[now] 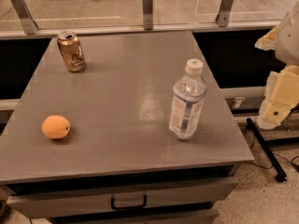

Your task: Move blue plastic bottle near orange

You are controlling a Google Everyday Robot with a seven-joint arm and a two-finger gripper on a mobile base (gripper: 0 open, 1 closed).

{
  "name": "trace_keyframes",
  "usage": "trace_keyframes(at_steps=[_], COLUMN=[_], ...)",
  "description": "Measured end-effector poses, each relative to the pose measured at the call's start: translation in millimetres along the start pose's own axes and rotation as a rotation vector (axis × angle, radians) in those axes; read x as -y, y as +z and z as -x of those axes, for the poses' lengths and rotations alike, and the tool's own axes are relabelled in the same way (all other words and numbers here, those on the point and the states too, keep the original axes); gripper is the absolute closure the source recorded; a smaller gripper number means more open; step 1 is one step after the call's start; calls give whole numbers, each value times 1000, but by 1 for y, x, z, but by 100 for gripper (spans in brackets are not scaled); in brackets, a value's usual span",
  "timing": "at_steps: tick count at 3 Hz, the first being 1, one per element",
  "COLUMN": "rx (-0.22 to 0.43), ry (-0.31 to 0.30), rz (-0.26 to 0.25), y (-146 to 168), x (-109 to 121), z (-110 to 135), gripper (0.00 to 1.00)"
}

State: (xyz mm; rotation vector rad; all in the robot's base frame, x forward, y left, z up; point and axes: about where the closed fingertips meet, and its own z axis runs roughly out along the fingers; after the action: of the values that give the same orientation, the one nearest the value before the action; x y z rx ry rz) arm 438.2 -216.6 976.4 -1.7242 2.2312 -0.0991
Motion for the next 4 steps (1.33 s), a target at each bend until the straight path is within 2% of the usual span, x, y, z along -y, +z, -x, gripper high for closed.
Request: trace_keyframes(at_steps=[1,2,3,4], rx=[0,43,189,420], ry=[0,2,24,27], rz=[0,8,-1,-63], y=[0,2,22,36], x=[0,1,16,42], z=[0,4,-9,-21], gripper=[0,0,0,0])
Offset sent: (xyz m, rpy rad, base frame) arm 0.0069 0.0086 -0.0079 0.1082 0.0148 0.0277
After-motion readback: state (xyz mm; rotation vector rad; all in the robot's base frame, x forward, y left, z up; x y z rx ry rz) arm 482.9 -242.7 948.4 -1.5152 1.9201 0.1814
